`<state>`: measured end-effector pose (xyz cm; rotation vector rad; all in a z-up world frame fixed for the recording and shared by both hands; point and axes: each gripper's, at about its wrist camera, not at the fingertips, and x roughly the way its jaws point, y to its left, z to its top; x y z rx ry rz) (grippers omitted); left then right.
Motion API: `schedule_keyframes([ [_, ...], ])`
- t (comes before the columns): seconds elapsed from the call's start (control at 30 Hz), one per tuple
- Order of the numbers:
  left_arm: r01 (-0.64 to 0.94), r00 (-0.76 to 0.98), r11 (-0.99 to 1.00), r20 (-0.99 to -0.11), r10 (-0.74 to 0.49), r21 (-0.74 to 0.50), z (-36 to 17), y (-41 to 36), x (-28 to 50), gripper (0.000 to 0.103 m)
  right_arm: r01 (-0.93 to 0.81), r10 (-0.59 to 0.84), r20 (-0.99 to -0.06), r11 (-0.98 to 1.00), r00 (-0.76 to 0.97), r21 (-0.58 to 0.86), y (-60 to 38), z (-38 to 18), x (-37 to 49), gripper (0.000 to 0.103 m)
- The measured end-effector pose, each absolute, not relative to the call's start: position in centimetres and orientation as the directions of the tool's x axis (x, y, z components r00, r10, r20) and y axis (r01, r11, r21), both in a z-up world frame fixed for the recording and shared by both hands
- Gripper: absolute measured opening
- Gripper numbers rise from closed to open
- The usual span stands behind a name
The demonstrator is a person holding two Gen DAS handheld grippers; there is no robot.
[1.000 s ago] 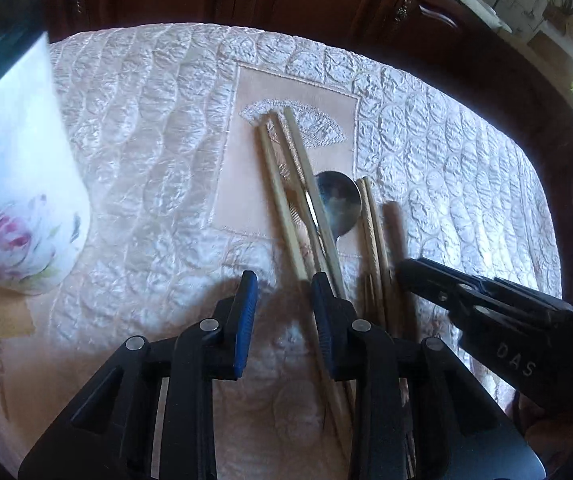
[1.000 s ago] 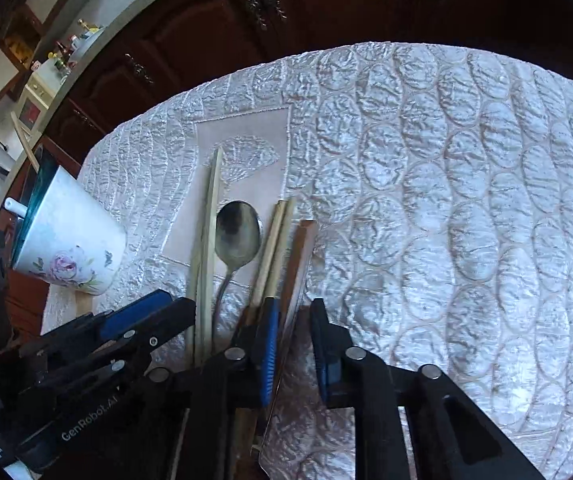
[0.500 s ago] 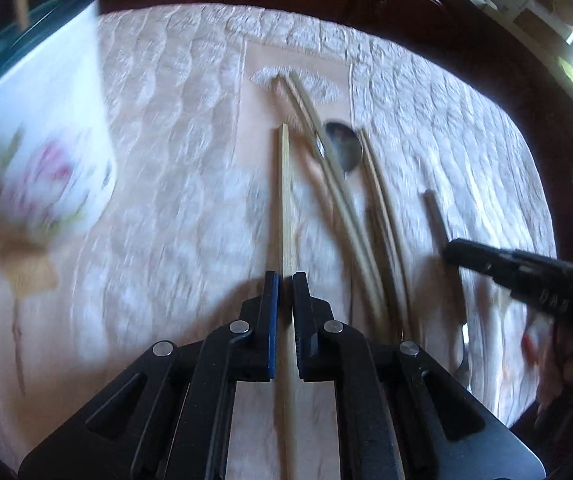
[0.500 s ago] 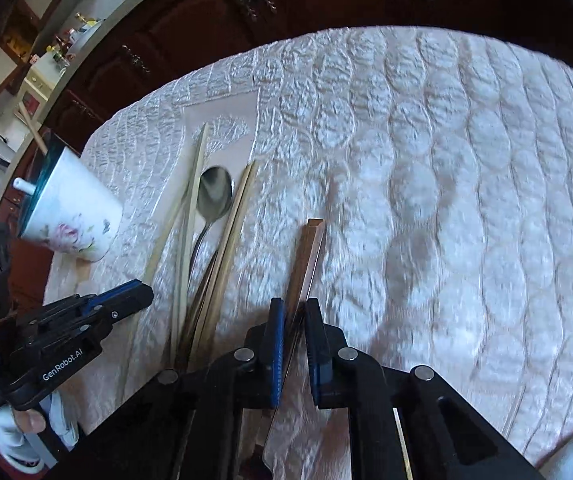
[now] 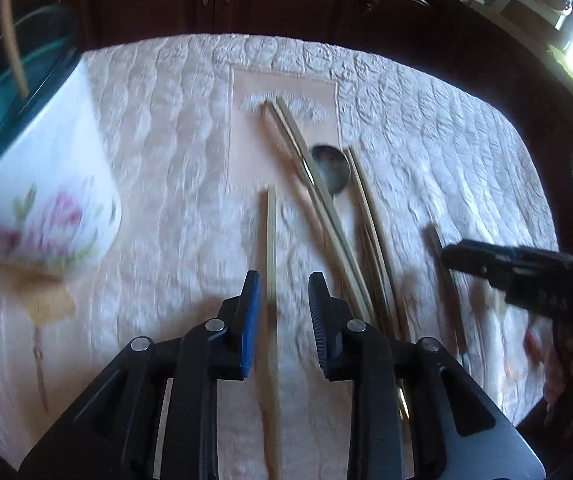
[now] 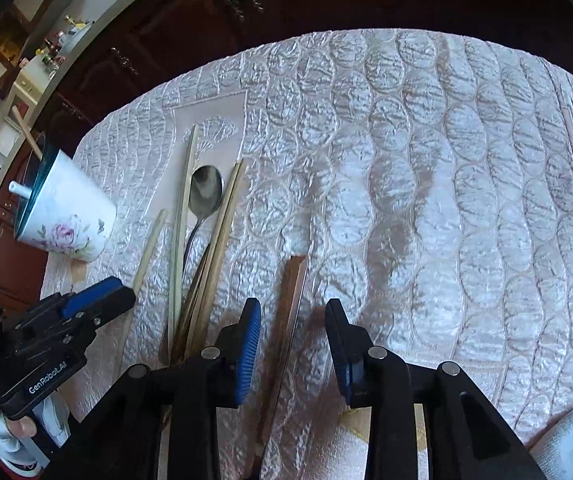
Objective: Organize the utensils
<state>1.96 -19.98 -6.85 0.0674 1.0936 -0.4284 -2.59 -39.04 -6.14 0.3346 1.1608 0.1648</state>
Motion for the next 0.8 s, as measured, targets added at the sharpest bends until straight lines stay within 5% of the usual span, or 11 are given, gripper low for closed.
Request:
schedule_keyframes([
  [0.23, 0.362, 0.396, 0.930, -0.891, -0.223, -0.072, -8.0, -21.6, 4.9, 0.024, 0.036, 0.278, -0.886, 0.949, 0.371, 0.312, -37.8, -7.3, -0.5, 0.030],
  [0.33, 0.368, 0.388, 0.928, -0.897, -0.212, -0.060, -8.7, -22.0, 5.5, 0.024, 0.024, 0.271, -0.887, 0.953, 0.374, 0.301, -37.5, -7.7, -0.1, 0.012],
  [0.4, 0.378, 0.387, 0.924, -0.895, -0.222, -0.065, -8.8, -22.2, 5.7, 0.021, 0.016, 0.291, -0.882, 0.947, 0.371, 0.320, -37.2, -7.8, 0.3, 0.012],
  [0.47, 0.393, 0.374, 0.915, -0.894, -0.245, -0.086, -8.8, -22.1, 5.7, 0.005, 0.008, 0.302, -0.877, 0.945, 0.375, 0.328, -36.8, -7.6, 0.6, 0.012],
  [0.8, 0.408, 0.434, 0.895, -0.825, -0.362, -0.178, -3.0, -18.7, 3.9, 0.004, -0.088, 0.354, -0.804, 0.930, 0.478, 0.357, -36.1, -1.5, -1.7, 0.010],
])
